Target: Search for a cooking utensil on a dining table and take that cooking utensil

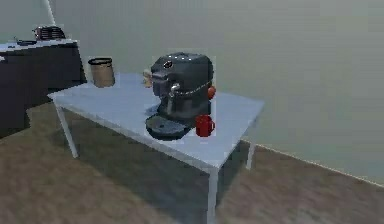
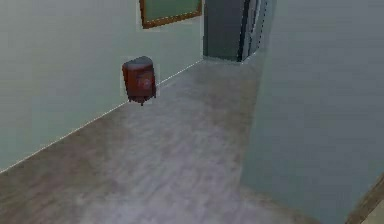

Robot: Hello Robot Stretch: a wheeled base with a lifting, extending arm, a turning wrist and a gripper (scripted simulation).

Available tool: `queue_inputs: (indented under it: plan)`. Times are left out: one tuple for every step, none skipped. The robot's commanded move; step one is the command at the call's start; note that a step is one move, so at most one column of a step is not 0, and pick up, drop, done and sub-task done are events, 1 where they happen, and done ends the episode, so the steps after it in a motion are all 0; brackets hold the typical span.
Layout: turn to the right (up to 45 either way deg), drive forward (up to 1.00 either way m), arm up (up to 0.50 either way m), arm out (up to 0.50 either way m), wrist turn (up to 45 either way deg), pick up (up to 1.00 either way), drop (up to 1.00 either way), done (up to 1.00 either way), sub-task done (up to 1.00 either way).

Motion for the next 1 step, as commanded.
queue_inputs:
  plan:
    - [45.0,0.0,0.0,0.0,0.0,0.0,0.0,0.0,0.0]
